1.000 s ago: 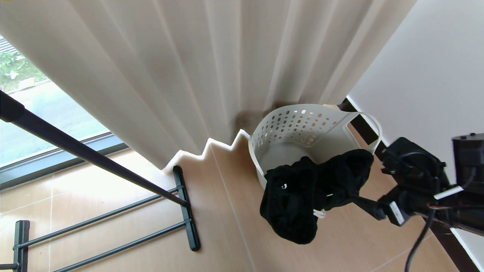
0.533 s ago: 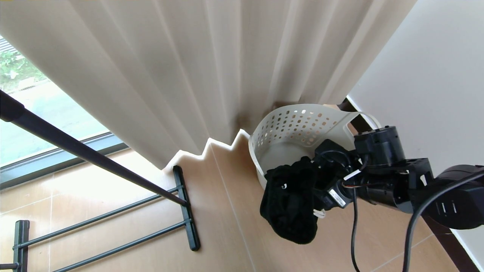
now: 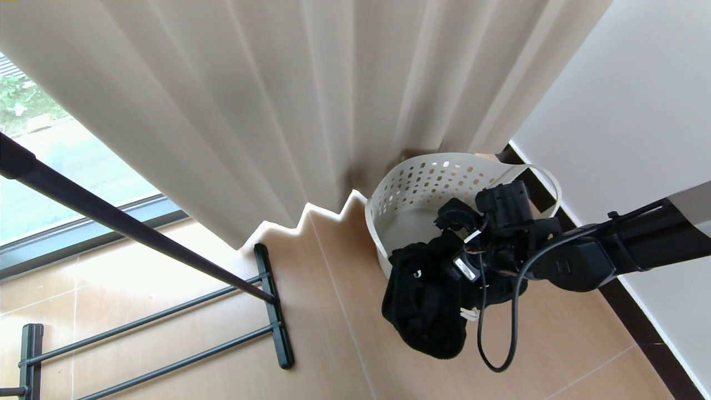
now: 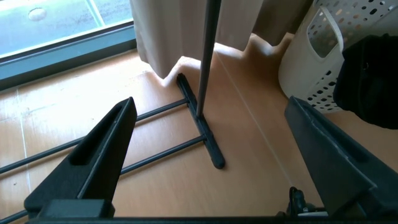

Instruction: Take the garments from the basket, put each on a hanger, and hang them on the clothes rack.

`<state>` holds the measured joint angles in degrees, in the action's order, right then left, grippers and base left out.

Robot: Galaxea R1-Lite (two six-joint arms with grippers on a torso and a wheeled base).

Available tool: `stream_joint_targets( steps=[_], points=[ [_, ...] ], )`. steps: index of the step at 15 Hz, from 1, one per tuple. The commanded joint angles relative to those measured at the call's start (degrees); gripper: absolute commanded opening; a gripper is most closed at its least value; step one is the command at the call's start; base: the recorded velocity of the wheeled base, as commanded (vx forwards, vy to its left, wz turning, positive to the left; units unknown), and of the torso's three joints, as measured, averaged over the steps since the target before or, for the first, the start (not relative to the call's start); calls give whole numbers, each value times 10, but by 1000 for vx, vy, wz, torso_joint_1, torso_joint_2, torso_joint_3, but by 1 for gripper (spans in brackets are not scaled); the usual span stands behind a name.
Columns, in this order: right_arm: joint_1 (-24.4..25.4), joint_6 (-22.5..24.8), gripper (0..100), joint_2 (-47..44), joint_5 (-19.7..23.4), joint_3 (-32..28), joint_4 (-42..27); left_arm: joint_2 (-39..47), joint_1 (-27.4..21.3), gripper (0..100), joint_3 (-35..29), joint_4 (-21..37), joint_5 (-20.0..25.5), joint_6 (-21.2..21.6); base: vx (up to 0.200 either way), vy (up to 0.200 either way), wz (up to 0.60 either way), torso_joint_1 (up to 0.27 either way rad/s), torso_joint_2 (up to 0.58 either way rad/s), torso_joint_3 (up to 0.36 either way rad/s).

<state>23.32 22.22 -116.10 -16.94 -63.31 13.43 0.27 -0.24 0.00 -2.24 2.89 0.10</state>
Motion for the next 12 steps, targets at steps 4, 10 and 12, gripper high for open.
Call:
stream_joint_targets(
  steps=[4, 10, 12],
  points=[
    [-13, 0, 0, -32, 2, -44, -4, 1, 1, 100, 0, 0, 0, 0, 0, 0, 0, 0, 0, 0],
    [31, -21, 0, 112, -4, 42, -4, 0, 2, 100, 0, -2, 0, 1, 0, 0, 0, 0, 0, 0],
    [67, -39, 0, 198, -24, 85, -5, 0, 2, 100, 0, -3, -1, -1, 0, 0, 0, 0, 0, 0]
  ],
)
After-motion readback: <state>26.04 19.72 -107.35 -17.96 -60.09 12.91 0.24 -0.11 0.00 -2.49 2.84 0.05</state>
